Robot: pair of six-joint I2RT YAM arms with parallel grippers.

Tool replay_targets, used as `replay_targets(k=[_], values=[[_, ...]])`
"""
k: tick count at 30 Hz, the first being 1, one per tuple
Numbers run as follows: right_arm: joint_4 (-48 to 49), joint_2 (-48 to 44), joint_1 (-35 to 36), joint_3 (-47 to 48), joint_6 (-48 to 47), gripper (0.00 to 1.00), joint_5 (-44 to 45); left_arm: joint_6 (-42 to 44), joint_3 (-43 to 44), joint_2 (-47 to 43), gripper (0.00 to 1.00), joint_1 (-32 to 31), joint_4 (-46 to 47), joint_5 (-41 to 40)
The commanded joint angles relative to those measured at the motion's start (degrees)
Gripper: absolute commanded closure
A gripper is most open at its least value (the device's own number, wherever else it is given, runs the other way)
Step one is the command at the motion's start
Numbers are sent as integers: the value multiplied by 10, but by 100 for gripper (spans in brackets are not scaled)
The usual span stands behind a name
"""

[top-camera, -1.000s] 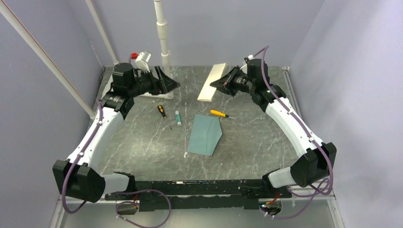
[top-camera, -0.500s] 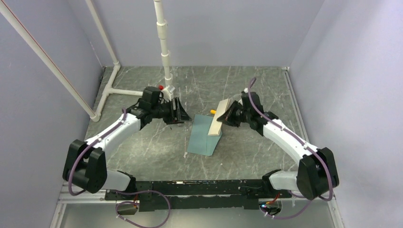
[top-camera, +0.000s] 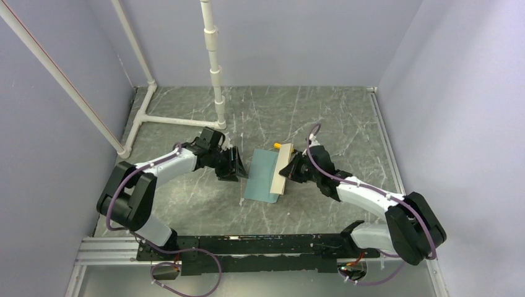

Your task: Place the letter into the envelope and seal it

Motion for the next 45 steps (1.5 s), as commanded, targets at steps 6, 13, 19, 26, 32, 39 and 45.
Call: replay_targets(k=[6,13,19,26,32,39,45], values=[[153,3,2,-75,-40,100,127,19,19,56,47,-24,-62,-60],[206,38,19,-96,-42,100,170,1,40,97,48,-29,-104,-64],[233,66,54,-101,-61,100,200,-19,37,132,52,-29,-92,-25],[283,75,61,-117,-67,100,180,-14,41,129,56,-30,-96,-35],[327,95,61,-124,-37,100,134,-14,37,129,57,-31,-93,-38],[346,122,61,-112,2,100,119,-15,30,129,58,-32,-89,-40],[369,139,61,-114,12,100,130,-15,27,131,60,-34,-93,-43]])
